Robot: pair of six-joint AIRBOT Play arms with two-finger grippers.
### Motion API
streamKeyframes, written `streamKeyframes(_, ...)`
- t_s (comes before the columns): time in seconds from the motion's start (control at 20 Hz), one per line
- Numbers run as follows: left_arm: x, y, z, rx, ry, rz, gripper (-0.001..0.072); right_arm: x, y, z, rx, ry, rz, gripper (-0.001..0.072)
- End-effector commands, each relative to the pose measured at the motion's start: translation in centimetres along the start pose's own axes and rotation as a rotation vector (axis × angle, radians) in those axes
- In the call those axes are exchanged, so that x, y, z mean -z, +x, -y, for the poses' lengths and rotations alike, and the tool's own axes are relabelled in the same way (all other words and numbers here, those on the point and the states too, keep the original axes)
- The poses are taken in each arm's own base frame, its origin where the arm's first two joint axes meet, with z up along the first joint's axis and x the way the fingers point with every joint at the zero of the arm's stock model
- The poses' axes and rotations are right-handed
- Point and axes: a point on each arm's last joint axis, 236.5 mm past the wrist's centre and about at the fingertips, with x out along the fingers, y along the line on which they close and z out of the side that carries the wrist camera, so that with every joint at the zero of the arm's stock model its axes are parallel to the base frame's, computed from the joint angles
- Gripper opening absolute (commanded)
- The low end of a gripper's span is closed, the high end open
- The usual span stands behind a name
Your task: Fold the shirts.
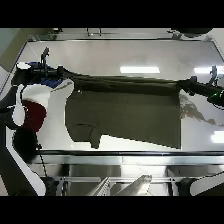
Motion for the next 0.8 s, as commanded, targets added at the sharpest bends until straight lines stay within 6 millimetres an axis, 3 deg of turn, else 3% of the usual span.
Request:
streamKeyframes(0.0, 0.3, 0.0, -0.5, -0.02, 0.02, -0.013, 0.0016, 0.6, -0.1, 1.1, 0.039, -0.016, -0.028, 0.0014)
streamKeyframes(0.25, 0.8, 1.0, 0.5, -0.006, 0.047, -0.038, 0.0016, 1.8, 0.4, 1.9, 0.062, -0.038, -0.074, 0.0021)
streamKeyframes(0.4, 1.8, 1.7, 0.8, -0.012, 0.071, -0.08, 0.0015, 2.0, 0.4, 2.0, 0.064, -0.04, -0.081, 0.0151)
streamKeyframes(0.75, 2.6, 2.1, 0.2, -0.049, 0.085, -0.119, 0.0016, 2.2, 0.6, 2.0, 0.069, -0.041, -0.088, 0.015)
